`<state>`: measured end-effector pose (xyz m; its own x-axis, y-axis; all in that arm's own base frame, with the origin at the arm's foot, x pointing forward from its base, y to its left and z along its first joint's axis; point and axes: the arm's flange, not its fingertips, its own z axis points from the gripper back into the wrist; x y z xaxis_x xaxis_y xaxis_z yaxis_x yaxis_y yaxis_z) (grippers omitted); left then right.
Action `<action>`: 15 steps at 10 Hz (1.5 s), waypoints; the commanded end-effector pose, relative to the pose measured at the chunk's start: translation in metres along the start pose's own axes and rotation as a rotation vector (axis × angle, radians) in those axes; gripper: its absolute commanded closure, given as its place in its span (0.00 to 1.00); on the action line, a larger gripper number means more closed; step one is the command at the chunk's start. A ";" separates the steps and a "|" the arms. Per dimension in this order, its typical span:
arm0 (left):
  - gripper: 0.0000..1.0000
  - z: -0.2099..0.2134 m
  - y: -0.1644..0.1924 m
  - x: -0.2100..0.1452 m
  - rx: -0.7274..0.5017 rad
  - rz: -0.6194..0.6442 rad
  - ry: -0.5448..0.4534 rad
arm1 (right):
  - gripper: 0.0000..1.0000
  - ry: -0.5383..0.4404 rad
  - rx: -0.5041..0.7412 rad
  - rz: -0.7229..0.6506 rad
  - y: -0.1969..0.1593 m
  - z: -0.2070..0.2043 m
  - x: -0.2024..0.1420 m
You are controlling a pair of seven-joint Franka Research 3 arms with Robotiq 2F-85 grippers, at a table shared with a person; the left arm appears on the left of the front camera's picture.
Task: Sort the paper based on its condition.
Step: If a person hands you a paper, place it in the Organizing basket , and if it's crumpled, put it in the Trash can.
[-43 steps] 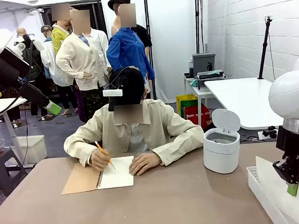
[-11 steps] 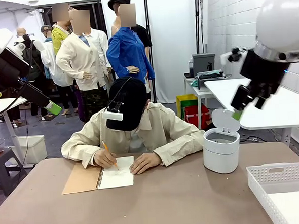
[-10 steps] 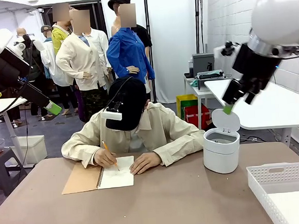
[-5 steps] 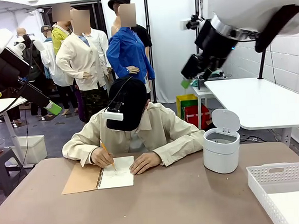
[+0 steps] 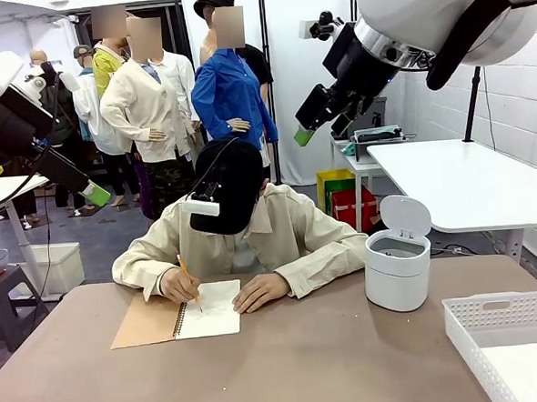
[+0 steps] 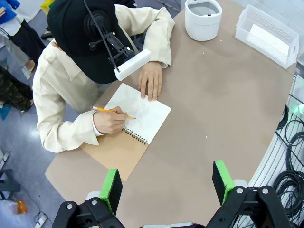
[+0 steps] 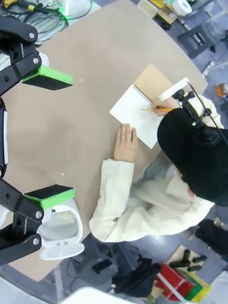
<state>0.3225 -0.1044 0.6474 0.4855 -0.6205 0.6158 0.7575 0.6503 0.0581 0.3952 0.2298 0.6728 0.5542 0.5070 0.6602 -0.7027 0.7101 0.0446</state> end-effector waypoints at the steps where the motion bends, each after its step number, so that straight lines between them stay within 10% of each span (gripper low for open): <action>1: 0.00 0.001 0.001 -0.001 -0.001 0.001 -0.002 | 0.00 -0.006 -0.016 -0.013 -0.002 0.001 0.001; 15: 0.00 0.001 0.001 -0.001 -0.001 0.001 -0.002 | 0.00 -0.006 -0.016 -0.013 -0.002 0.001 0.001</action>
<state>0.3225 -0.1044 0.6474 0.4855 -0.6205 0.6158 0.7575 0.6503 0.0581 0.3963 0.2269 0.6736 0.5569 0.5027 0.6612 -0.6962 0.7166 0.0415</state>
